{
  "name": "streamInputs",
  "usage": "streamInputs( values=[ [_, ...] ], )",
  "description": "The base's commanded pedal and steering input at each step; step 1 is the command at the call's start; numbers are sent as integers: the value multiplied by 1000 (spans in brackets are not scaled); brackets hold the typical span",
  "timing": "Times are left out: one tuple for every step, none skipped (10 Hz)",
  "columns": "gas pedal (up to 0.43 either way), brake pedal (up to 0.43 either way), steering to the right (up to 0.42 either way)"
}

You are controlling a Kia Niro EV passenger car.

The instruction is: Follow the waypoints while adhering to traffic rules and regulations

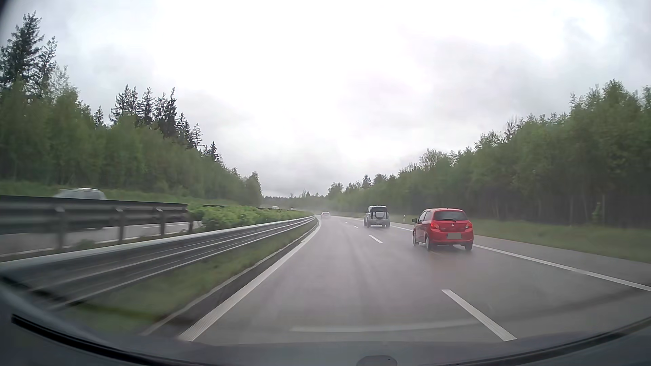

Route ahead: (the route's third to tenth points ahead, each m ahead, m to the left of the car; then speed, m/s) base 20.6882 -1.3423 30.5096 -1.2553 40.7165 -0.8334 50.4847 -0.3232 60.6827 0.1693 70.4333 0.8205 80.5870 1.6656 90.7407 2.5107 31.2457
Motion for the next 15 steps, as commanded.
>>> streamInputs(
  values=[
    [331,0,-8],
    [331,0,-8],
    [331,0,-8],
    [331,0,-8],
    [331,0,-8],
    [331,0,-8],
    [331,0,-8],
    [331,0,-8],
    [331,0,-8],
    [331,0,-8],
    [331,0,-7],
    [331,0,-7],
    [331,0,-7],
    [331,0,-7],
    [331,0,-6]
  ],
)
